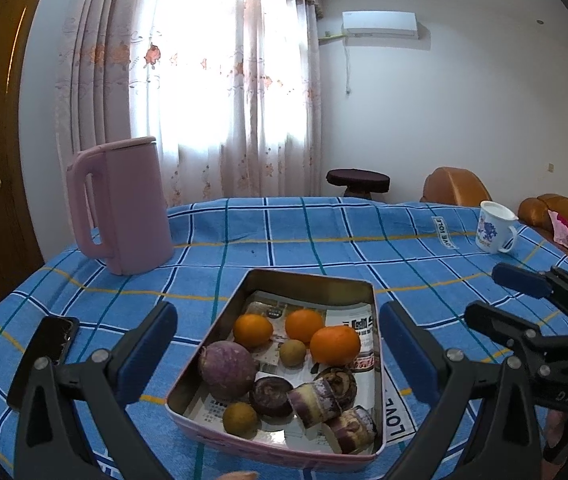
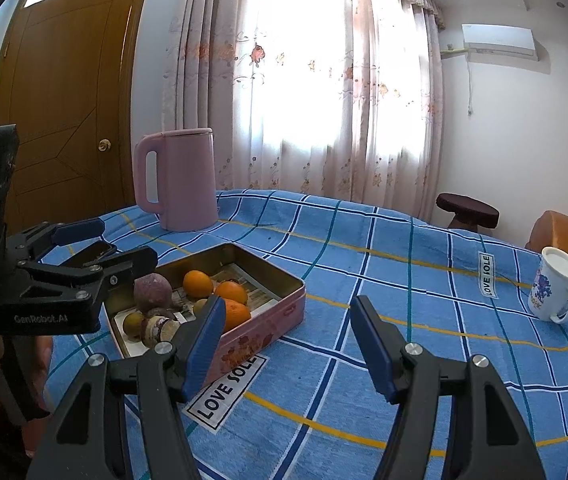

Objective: Organize fruits

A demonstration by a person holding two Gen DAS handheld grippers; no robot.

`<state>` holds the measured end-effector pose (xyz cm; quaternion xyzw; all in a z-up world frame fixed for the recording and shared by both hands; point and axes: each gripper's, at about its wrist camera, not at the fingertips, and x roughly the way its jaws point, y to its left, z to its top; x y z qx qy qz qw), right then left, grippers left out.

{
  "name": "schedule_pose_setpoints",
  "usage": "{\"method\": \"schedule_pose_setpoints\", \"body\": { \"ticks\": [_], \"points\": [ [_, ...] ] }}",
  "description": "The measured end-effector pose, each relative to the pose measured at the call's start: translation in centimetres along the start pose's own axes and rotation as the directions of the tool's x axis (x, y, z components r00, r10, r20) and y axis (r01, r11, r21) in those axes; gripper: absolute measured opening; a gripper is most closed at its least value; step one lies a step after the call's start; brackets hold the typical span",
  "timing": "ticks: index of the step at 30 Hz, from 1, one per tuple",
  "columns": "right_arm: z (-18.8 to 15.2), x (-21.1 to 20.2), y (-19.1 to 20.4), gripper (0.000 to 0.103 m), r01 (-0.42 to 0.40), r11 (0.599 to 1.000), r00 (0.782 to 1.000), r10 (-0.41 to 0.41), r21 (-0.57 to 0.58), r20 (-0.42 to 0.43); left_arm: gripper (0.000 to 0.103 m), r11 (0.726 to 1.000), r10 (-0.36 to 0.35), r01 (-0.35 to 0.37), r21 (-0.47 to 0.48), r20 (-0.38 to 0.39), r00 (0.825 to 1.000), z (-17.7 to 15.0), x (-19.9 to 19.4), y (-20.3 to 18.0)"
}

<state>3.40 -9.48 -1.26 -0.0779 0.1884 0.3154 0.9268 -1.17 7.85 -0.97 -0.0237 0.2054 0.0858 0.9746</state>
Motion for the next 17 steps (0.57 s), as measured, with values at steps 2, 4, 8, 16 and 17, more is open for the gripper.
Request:
{"method": "schedule_pose_setpoints", "body": {
  "ticks": [2, 4, 8, 16, 17],
  "points": [
    [-0.1, 0.0, -0.1, 0.066, 0.002, 1.000, 1.000, -0.002, 0.002, 0.000, 0.103, 1.000, 0.005, -0.005, -0.008, -0.003, 1.000, 0.0, 0.1, 0.0],
    [-0.3, 0.0, -0.3, 0.066, 0.003, 1.000, 1.000, -0.003, 0.005, -0.002, 0.103, 1.000, 0.017, -0.017, -0.016, -0.003, 1.000, 0.1, 0.1, 0.1],
    [-0.5, 0.1, -0.4, 0.066, 0.004, 1.000, 1.000, -0.004, 0.007, -0.008, 0.103, 1.000, 0.014, -0.014, -0.015, -0.005, 1.000, 0.0, 0.2, 0.1],
    [-0.9, 0.1, -1.2, 0.066, 0.016, 1.000, 1.000, -0.015, 0.021, -0.017, 0.103, 0.999, -0.032, 0.032, -0.018, -0.003, 0.999, -0.1, -0.1, -0.1],
    [-0.9, 0.1, -1.2, 0.066, 0.016, 1.000, 1.000, -0.015, 0.021, -0.017, 0.103, 0.999, -0.033, 0.033, -0.016, -0.002, 0.999, 0.0, -0.2, -0.2]
  ]
}}
